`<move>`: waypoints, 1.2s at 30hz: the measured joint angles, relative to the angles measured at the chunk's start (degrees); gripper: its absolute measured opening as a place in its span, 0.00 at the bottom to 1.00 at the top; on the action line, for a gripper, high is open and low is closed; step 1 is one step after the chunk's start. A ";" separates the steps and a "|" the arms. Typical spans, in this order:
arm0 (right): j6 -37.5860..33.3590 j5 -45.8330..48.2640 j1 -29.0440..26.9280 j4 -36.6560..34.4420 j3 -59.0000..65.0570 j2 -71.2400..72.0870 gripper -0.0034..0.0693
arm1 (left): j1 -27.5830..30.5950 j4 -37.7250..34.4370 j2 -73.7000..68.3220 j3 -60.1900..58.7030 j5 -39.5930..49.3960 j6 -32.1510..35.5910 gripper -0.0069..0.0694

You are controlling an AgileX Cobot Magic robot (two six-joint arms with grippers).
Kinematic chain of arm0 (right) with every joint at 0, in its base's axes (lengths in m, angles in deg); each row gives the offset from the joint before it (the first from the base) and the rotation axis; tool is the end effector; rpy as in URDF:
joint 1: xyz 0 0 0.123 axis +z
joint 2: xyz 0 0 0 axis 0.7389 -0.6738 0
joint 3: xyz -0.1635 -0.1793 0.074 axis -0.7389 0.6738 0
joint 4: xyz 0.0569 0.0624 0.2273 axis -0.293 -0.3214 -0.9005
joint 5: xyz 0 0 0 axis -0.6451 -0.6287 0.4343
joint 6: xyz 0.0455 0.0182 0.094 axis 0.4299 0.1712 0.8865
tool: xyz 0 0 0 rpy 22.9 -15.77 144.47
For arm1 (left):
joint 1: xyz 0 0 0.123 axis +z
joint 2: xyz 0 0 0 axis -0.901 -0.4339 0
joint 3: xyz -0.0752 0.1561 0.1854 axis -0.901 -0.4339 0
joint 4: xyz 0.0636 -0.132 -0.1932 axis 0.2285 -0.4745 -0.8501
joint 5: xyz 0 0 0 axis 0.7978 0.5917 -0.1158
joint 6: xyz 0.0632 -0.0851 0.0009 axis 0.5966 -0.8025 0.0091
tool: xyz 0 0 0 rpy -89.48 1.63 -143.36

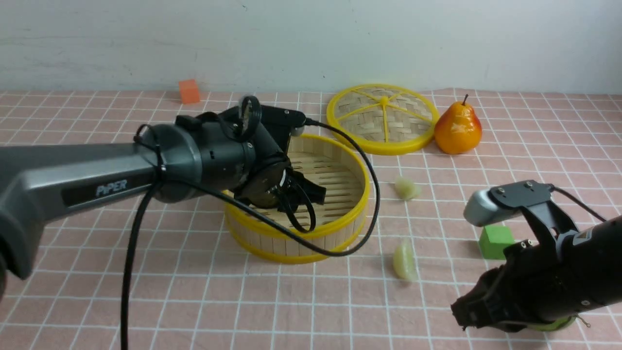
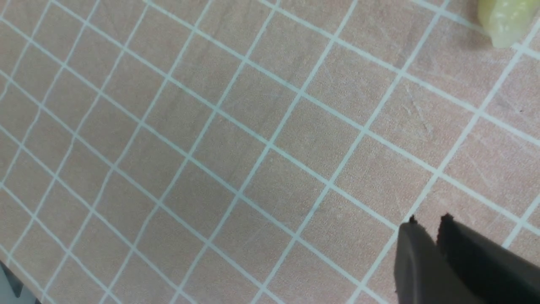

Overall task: Put the dumplings into the steamer on the table with the pink tablecloth.
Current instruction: 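Place the dumpling into the bamboo steamer basket with the left gripper, then reach for and grasp a dumpling lying on the table beside the steamer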

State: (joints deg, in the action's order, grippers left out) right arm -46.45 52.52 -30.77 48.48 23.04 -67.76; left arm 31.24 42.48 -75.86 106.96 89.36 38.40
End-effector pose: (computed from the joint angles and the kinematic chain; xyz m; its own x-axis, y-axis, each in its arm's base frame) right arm 0.2268 0.1139 0.2036 -0.8368 -0.2482 -0.4880 -0.4510 0.8178 0.3576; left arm 0.3693 -0.2088 0.1637 -0.7645 0.1603 -0.6244 0.1904 0.9815 0.0188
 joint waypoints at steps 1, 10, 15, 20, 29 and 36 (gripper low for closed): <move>-0.15 -0.05 0.00 0.00 0.00 0.00 0.16 | 0.00 -0.51 -0.69 0.46 0.53 0.00 0.51; -0.22 -0.52 0.00 0.00 0.00 0.00 0.16 | -0.47 -6.35 3.92 9.73 16.81 6.92 0.68; 0.77 -1.47 -0.11 0.00 -0.52 -0.90 0.18 | -0.55 -11.49 15.89 11.85 28.16 17.66 0.54; 3.11 -2.21 -0.71 1.21 -8.18 -7.30 0.24 | -0.55 -16.92 31.70 7.13 30.23 21.98 0.32; 5.56 -2.55 -1.30 15.23 -32.79 -28.92 0.54 | -0.74 -17.64 62.12 -24.93 23.60 22.35 0.07; 16.75 -1.00 -3.86 23.12 -56.11 -45.21 0.62 | -0.74 -13.64 77.92 -45.56 23.28 18.51 0.07</move>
State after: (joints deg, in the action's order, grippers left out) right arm -29.71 51.52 -34.62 71.60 -33.08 -112.97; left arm 30.51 28.85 2.06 61.41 112.64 56.91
